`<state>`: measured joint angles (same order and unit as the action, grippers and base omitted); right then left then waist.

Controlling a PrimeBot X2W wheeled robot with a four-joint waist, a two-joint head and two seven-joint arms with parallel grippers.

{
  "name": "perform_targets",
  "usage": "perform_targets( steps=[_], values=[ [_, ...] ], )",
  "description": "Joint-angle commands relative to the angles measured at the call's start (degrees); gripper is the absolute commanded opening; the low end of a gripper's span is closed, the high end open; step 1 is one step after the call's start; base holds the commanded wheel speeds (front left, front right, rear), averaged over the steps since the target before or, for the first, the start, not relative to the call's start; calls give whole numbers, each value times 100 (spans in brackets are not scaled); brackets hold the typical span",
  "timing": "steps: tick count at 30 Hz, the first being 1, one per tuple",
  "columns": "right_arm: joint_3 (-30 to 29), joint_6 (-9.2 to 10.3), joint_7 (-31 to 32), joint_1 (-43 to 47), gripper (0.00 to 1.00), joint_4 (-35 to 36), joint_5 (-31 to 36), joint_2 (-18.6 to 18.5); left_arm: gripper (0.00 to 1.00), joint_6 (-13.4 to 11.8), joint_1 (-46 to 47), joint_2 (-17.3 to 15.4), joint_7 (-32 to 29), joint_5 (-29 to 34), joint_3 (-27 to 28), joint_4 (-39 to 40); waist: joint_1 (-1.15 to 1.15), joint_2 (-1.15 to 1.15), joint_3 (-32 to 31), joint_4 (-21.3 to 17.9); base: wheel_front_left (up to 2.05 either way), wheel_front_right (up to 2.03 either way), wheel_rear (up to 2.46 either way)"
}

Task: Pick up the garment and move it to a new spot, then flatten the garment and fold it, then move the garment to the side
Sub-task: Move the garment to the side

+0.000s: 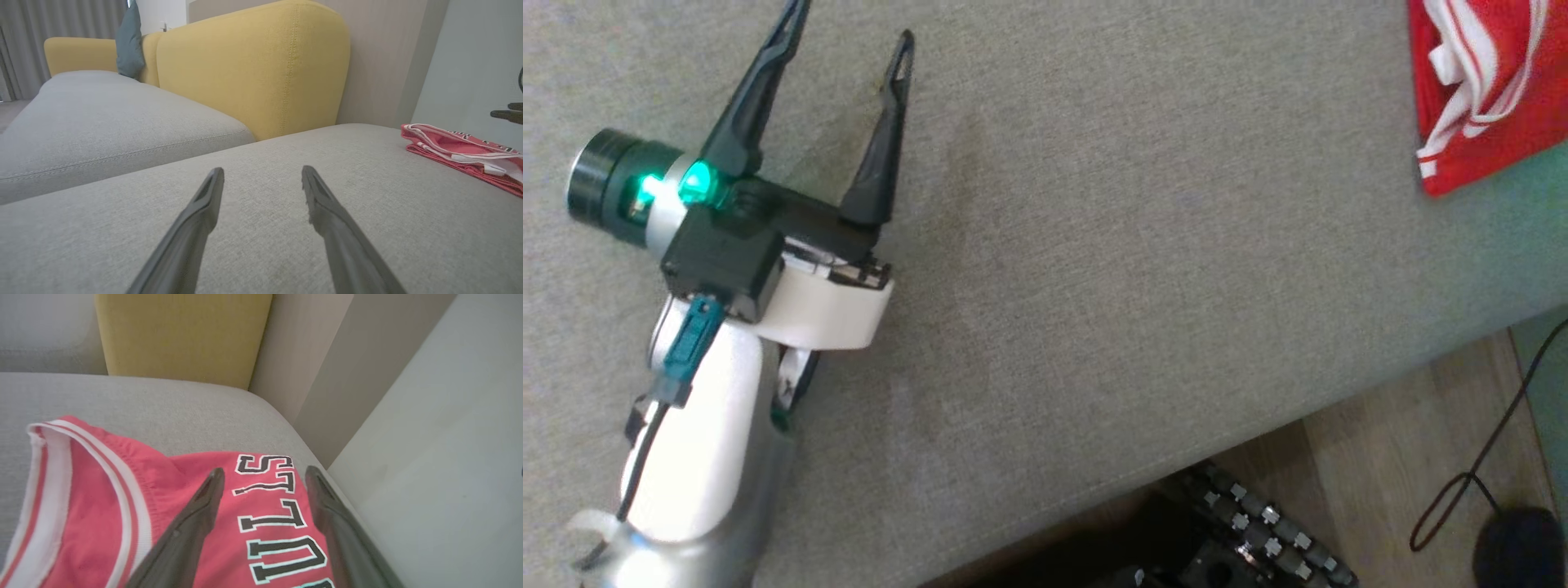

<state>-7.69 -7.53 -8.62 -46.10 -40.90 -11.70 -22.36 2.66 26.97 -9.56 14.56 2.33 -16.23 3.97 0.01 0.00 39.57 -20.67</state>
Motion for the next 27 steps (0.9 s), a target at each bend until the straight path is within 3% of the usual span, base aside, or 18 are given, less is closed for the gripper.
perform_targets(
  steps=[1, 9, 16, 27],
  values=[
    [14, 4, -181, 304, 100, 171, -6, -65, 100, -63, -165, -110, 14, -47, 171, 130, -1, 0, -156, -2, 0, 0, 0],
    [274, 4, -578, 1261, 100, 1265, -35, 545, 100, -267, -587, -49, 39, -272, 300, -75, -1, 0, -897, 219, 0, 0, 0],
    [654, 4, -614, 2343, 100, 2572, 39, 1217, 100, -574, -1065, 142, 42, -546, 551, -115, -1, 0, -1556, 687, 0, 0, 0],
    [928, 4, -174, 3377, 100, 3791, 183, 1597, 100, -785, -1747, 277, 43, -828, 925, -289, -1, 0, -2264, 1387, 0, 0, 0]
  ],
)
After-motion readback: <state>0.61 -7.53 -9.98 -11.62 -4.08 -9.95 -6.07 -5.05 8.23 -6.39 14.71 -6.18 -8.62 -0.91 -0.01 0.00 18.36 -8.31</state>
